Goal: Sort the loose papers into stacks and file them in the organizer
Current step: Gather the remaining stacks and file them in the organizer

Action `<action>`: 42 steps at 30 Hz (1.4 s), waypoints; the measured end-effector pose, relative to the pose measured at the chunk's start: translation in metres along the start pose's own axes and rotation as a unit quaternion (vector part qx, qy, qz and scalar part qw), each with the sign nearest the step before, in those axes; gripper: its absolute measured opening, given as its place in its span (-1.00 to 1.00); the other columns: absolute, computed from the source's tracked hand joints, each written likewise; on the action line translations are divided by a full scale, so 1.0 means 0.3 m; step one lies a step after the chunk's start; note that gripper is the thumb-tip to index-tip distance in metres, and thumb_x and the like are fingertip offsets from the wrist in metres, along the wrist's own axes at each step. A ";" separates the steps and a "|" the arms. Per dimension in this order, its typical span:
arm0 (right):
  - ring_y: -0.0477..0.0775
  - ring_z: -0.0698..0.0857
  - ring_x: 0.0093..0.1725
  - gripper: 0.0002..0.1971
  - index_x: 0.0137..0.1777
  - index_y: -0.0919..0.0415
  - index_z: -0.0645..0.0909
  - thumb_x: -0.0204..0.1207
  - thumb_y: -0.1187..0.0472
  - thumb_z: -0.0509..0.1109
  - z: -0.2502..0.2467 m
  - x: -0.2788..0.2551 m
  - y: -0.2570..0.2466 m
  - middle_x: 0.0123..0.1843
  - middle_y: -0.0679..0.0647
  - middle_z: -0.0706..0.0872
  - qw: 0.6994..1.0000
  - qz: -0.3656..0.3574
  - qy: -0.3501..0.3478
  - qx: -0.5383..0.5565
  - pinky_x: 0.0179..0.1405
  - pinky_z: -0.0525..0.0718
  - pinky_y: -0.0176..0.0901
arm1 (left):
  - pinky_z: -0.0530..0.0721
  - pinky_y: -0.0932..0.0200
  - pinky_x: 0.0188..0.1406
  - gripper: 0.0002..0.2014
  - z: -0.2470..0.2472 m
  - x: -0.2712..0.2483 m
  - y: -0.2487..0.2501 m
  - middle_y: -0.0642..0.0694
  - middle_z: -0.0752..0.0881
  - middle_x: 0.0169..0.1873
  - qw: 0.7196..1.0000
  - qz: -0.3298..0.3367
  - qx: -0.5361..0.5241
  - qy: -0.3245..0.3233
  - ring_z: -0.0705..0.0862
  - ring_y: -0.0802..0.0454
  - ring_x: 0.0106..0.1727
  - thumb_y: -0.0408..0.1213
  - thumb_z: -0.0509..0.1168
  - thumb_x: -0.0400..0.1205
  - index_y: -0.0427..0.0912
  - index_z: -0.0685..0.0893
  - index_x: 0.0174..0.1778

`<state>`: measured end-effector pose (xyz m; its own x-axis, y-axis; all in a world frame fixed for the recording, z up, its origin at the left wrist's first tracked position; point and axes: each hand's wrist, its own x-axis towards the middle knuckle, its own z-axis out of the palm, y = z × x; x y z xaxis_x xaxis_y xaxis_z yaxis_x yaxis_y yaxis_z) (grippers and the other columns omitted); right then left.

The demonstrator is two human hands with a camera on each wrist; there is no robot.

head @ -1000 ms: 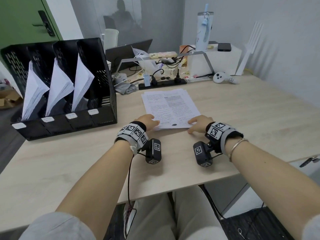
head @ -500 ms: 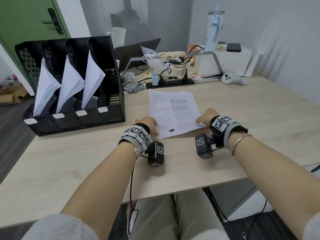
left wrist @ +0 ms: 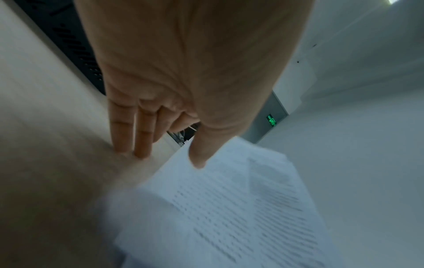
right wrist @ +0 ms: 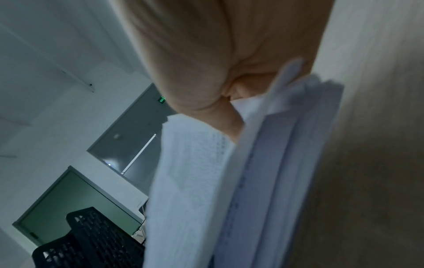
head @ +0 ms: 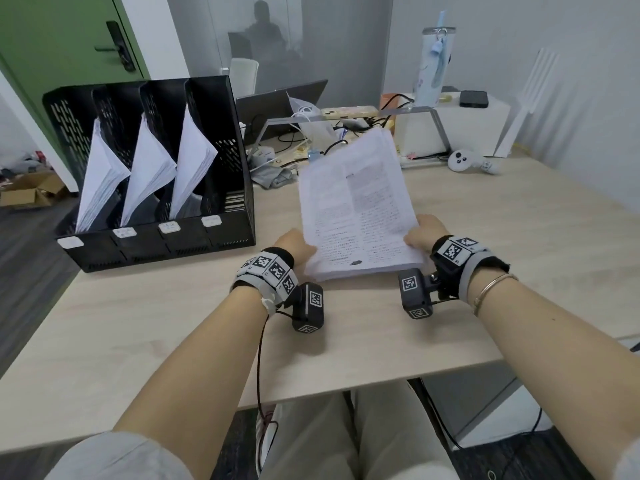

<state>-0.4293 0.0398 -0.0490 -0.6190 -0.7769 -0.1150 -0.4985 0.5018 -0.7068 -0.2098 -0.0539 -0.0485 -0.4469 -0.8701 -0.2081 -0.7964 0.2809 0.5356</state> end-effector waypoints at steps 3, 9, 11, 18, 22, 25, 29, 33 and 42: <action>0.31 0.64 0.22 -0.68 0.19 0.48 0.58 0.48 0.56 0.17 -0.024 -0.021 0.003 0.23 0.32 0.67 0.996 -0.030 -0.026 0.085 0.26 0.61 0.13 | 0.56 -0.01 0.29 -0.61 -0.029 0.013 -0.004 -0.21 0.59 0.36 0.982 0.020 -0.184 0.032 0.59 -0.18 0.33 -0.18 0.16 0.72 -0.30 0.47 0.41; 0.15 0.67 0.17 -0.65 0.17 0.29 0.60 0.45 0.59 0.27 -0.065 -0.072 -0.023 0.19 0.20 0.70 0.976 -0.136 -0.029 0.167 0.21 0.63 0.01 | 0.53 0.28 -0.05 -0.72 -0.068 0.019 0.030 0.02 0.58 0.07 0.925 0.105 -0.324 0.171 0.59 0.15 0.02 -0.36 0.13 0.71 -0.25 0.42 0.35; 0.19 0.68 0.17 -0.64 0.18 0.38 0.61 0.41 0.62 0.30 -0.068 -0.080 -0.046 0.19 0.24 0.70 0.973 -0.148 -0.019 0.177 0.22 0.64 0.05 | 0.49 0.34 -0.10 -0.75 -0.076 0.010 0.048 0.03 0.56 0.05 0.911 0.138 -0.323 0.214 0.56 0.16 0.00 -0.39 0.09 0.72 -0.28 0.41 0.32; 0.09 0.60 0.11 -0.68 0.18 0.39 0.60 0.49 0.56 0.16 -0.050 -0.132 -0.165 0.07 0.15 0.66 0.969 -0.213 -0.010 0.128 0.10 0.56 -0.12 | 0.60 0.27 0.01 -0.78 -0.052 -0.034 0.119 0.01 0.60 0.04 0.873 0.218 -0.328 0.287 0.61 0.13 0.03 -0.42 0.10 0.71 -0.30 0.41 0.28; 0.05 0.59 0.12 -0.67 0.25 0.33 0.57 0.51 0.52 0.22 -0.047 -0.147 -0.180 0.14 0.15 0.66 0.963 -0.231 -0.013 0.137 0.15 0.57 -0.09 | 0.56 0.26 0.07 -0.71 -0.045 -0.026 0.126 0.00 0.57 0.08 0.864 0.214 -0.355 0.287 0.58 0.10 0.11 -0.48 0.07 0.70 -0.31 0.33 0.35; 0.12 0.64 0.14 -0.72 0.18 0.29 0.62 0.52 0.48 0.26 -0.045 -0.153 -0.164 0.11 0.15 0.69 0.967 -0.201 -0.039 0.154 0.23 0.60 0.01 | 0.59 0.24 0.13 -0.63 -0.027 -0.029 0.102 0.06 0.56 0.05 0.871 0.218 -0.340 0.281 0.57 0.14 0.10 -0.53 0.08 0.66 -0.25 0.32 0.39; 0.10 0.63 0.07 -0.78 0.11 0.42 0.64 0.58 0.47 0.20 -0.063 -0.166 -0.175 0.07 0.21 0.69 0.962 -0.225 0.000 0.153 0.10 0.61 -0.05 | 0.58 0.22 0.23 -0.57 -0.025 -0.053 0.101 0.02 0.56 0.16 0.865 0.237 -0.336 0.288 0.57 0.11 0.21 -0.56 0.09 0.64 -0.21 0.28 0.42; -0.29 0.59 -0.08 -0.76 0.10 0.17 0.56 0.48 0.44 0.35 -0.083 -0.182 -0.228 -0.06 -0.09 0.65 0.946 -0.271 0.007 0.177 -0.16 0.54 -0.46 | 0.58 0.24 0.26 -0.53 -0.063 -0.072 0.146 -0.07 0.53 0.32 0.836 0.281 -0.352 0.313 0.55 0.06 0.32 -0.46 0.12 0.68 -0.16 0.19 0.49; 0.06 0.68 0.16 -0.80 0.20 0.22 0.63 0.65 0.31 0.24 -0.126 -0.173 -0.247 0.13 0.06 0.71 0.924 -0.269 0.041 0.269 0.27 0.63 0.08 | 0.57 0.54 -0.22 -0.79 -0.103 -0.052 0.168 0.03 0.60 0.00 0.827 0.261 -0.384 0.316 0.62 0.30 -0.06 -0.32 0.00 0.77 -0.32 0.34 0.26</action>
<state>-0.3832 0.0572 0.0358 -0.4248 -0.8164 0.3912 -0.3864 -0.2273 -0.8939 -0.2303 -0.0387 0.0070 -0.1531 -0.8172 0.5556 0.0398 0.5567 0.8298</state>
